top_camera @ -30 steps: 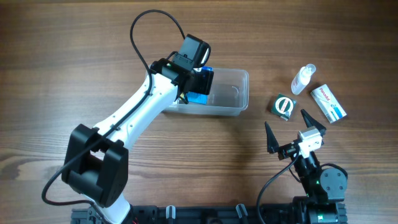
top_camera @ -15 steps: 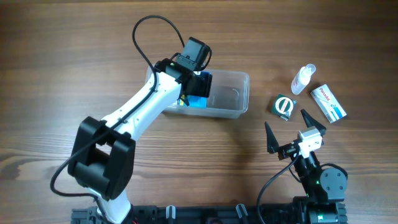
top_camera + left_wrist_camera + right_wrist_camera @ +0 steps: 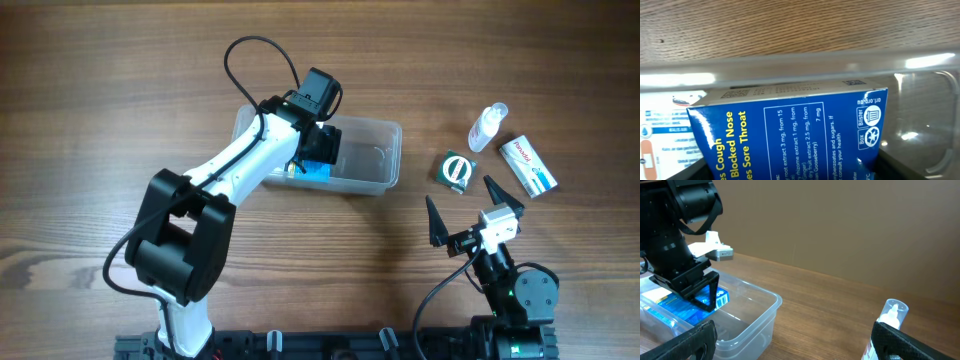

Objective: Pack container
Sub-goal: 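Lift the blue box and lower it into the container beside Hansaplast, then open the left gripper and withdraw it to the left side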

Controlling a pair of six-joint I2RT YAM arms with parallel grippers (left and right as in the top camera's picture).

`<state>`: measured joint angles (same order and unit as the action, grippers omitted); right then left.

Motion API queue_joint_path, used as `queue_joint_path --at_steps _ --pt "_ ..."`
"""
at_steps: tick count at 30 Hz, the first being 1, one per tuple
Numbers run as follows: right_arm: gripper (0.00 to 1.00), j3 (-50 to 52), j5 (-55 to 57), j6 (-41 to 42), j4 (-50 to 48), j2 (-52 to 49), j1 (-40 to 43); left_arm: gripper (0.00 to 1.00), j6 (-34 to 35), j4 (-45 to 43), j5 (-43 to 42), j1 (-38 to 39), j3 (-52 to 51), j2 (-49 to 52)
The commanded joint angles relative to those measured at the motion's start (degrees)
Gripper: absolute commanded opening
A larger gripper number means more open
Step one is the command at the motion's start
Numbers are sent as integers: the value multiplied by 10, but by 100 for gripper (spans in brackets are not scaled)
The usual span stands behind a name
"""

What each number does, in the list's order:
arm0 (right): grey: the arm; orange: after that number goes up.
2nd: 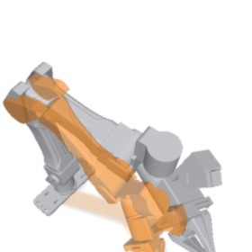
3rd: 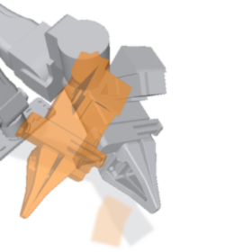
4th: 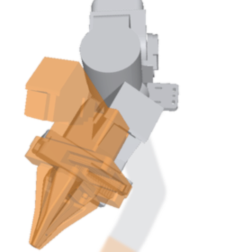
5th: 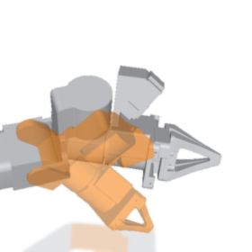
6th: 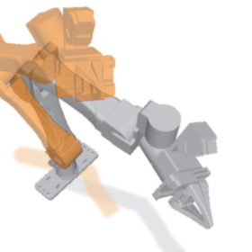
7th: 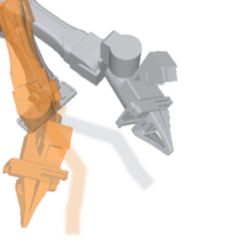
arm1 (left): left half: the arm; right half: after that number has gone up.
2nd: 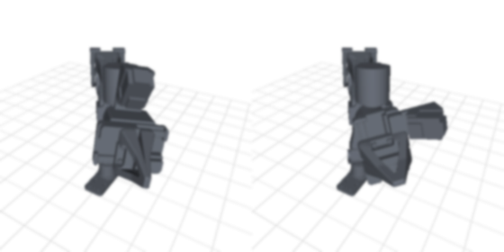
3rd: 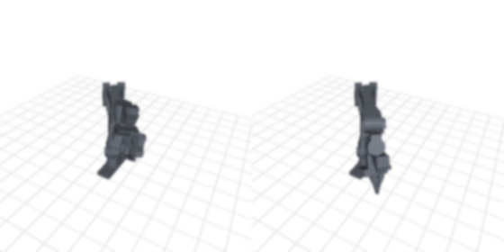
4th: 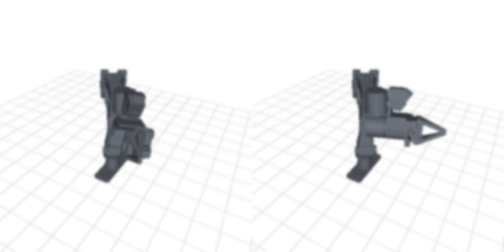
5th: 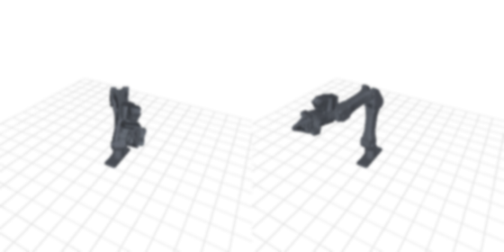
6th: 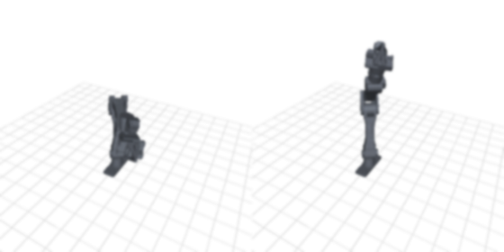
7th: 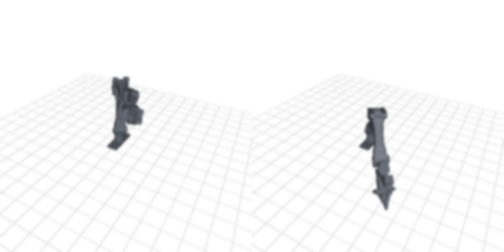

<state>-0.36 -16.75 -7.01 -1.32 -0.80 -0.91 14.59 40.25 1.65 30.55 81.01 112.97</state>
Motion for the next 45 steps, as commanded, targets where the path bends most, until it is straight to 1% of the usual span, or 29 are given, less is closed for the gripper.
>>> queue_joint_path --at_steps 1,2,5,9,11,12,15,17,19,20,21,22,25,29,31,32,33,34,35,36,37,38,40,45 --pt "100 1 -11 -5 -2 2 2 76 9 0 36 -1 4 5" --pt "100 1 -11 -5 -2 2 2 77 9 0 36 -1 4 5" --pt "100 1 -11 -5 -2 2 2 82 9 0 36 -1 4 5" --pt "100 1 -11 -5 -2 2 2 84 9 0 36 -1 4 5" --pt "100 1 -11 -5 -2 2 2 84 9 0 36 -1 4 5" --pt "100 1 -11 -5 -2 2 2 83 9 0 36 -1 4 5" --pt "100 1 -11 -5 -2 2 2 64 9 0 36 -1 4 -1" --pt "100 1 -11 -5 -2 2 2 43 9 0 36 -1 4 -16" --pt "100 1 -11 -5 -2 2 2 24 9 0 36 -1 4 -30" --pt "100 1 -11 -5 -2 2 2 20 9 0 36 -1 4 -41" --pt "100 1 -11 -5 -2 2 2 17 9 0 36 -1 4 -51" --pt "100 1 -11 -5 -2 2 2 16 9 0 37 -1 4 -61" --pt "100 1 -11 -5 -2 2 2 18 8 1 45 -12 4 -99" --pt "100 1 -11 -5 -2 2 2 18 7 21 45 -47 4 -141" --pt "100 1 -11 -5 -2 2 2 20 7 36 53 -85 4 -165" --pt "100 1 -11 -5 -2 2 2 25 6 44 61 -111 4 -177" --pt "100 1 -11 -5 -2 2 2 41 6 51 71 -134 4 -186" --pt "100 1 -11 -5 -2 2 2 52 7 59 82 -157 4 -195" --pt "100 1 -11 -5 -2 2 2 55 7 68 98 -182 4 -202" --pt "100 1 -11 -5 -2 2 2 64 7 78 118 -214 4 -208" --pt "100 1 -11 -5 -2 2 2 94 7 86 134 -245 4 -212" --pt "100 1 -11 -5 -2 2 2 100 7 90 142 -271 4 -213" --pt "100 1 -11 -5 -2 2 2 100 7 93 143 -340 4 -213" --pt "100 1 -11 -5 -2 2 2 100 7 94 143 -431 4 -213"
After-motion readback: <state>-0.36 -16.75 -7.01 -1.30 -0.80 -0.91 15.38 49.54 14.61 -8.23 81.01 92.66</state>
